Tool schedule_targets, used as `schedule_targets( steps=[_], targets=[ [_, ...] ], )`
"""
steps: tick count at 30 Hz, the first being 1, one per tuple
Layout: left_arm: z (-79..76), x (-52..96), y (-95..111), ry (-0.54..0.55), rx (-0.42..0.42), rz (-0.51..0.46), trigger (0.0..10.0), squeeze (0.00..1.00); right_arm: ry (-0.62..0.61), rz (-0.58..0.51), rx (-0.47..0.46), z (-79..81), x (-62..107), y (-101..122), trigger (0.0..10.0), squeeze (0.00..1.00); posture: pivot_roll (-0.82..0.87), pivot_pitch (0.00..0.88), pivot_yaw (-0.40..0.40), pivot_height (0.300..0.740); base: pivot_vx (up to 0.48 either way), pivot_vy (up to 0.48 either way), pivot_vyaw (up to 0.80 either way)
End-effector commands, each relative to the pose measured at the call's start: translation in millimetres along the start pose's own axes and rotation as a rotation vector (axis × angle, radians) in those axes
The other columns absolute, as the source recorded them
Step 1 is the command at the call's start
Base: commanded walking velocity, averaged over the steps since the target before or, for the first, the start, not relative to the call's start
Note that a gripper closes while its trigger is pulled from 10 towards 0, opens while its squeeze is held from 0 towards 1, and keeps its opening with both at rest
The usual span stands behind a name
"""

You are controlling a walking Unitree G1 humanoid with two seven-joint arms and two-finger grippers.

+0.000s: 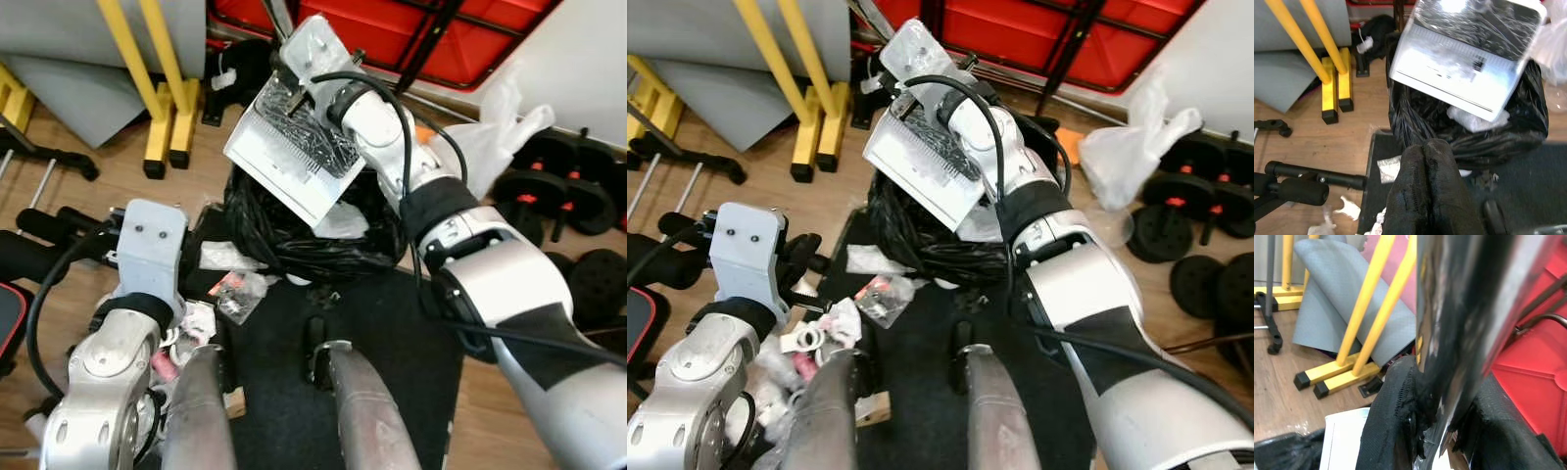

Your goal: Sweep floor

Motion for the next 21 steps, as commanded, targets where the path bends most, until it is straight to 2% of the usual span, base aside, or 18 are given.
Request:
schedule_targets(
  steps=[1,11,17,21],
  targets=[
    [-6.0,2.3,-3,-0.032,0.030,0.012,10.0,0.00,-0.033,-0.062,0.012,-10.6,1.9,12,10.0,0.00,-0.08,0.463,-0.177,0.740,0.000,0.000,0.00],
    [-7.8,-0.3,-2,-0.037,0.038,0.013,10.0,0.00,-0.051,-0.063,0.040,-13.0,4.0,10,10.0,0.00,-0.08,0.461,-0.174,0.740,0.000,0.000,0.00],
    [-15.0,-1.2,2,-0.062,0.071,0.005,10.0,0.00,-0.020,-0.087,0.134,-5.7,2.1,17,10.0,0.00,-0.09,0.463,-0.178,0.740,0.000,0.000,0.00],
    [-28.5,0.0,7,-0.094,0.095,-0.003,10.0,0.00,0.025,-0.118,0.210,6.0,-2.2,26,10.0,0.00,-0.09,0.469,-0.185,0.740,0.000,0.000,0.00]
  ],
)
Point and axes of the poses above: a point about 5 cm out from each wrist's last joint towards the gripper, its own x axis pointing back from the gripper into the wrist, its own y axis along the axis of the wrist's last joint, z = x × y, the point moved 5 cm from there along -x, pointing out of the wrist towards the gripper, and after that the axes turned 8 degrees about -x, right-handed, at the moved point
